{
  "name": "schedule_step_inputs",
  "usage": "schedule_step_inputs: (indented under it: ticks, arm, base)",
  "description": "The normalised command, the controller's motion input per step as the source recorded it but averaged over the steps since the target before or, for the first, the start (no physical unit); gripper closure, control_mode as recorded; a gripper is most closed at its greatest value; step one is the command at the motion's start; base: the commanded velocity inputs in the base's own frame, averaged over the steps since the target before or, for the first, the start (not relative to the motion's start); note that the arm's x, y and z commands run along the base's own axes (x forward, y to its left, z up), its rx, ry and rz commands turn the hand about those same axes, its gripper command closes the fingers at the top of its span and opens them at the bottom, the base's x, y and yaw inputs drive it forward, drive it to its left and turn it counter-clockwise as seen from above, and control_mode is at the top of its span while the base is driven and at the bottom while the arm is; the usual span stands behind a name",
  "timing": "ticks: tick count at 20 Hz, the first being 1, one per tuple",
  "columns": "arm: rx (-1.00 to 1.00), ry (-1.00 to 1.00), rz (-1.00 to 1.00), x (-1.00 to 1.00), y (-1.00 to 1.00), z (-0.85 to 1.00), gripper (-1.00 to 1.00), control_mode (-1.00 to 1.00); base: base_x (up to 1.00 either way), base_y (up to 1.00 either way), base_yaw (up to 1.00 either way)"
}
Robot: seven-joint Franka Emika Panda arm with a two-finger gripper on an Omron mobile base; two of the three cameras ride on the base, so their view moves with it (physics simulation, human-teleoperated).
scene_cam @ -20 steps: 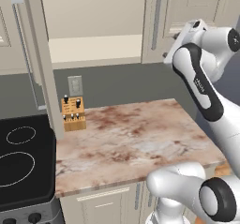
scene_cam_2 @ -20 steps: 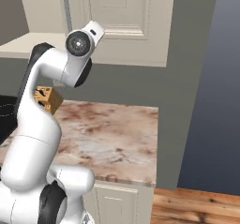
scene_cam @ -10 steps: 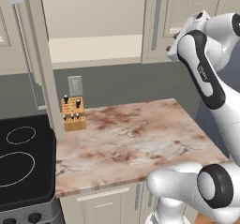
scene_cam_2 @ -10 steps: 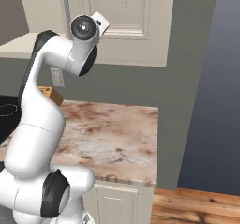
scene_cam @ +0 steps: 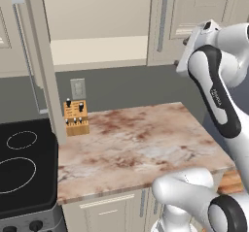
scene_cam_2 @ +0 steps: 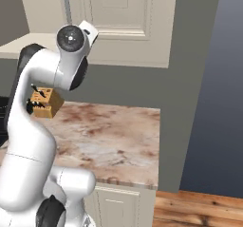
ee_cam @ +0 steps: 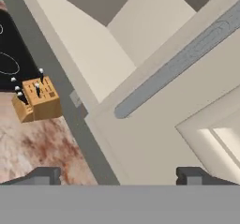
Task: Close all open cabinet doors.
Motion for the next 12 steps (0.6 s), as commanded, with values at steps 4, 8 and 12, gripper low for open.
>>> schedule_step_inputs:
  ticks: [4, 8, 12]
  arm:
    - [-0.09, -0.03, 0.05, -0.85, 0.42, -0.27, -1.0, -1.0]
    - [-0.1, -0.08, 0.03, -0.82, 0.47, -0.25, -1.0, -1.0]
    - [-0.11, -0.06, 0.0, -0.6, 0.58, -0.11, -1.0, -1.0]
  base:
    - [0.0, 0.0, 0.0]
    - [0.0, 0.0, 0.0]
    - [0.0, 0.0, 0.0]
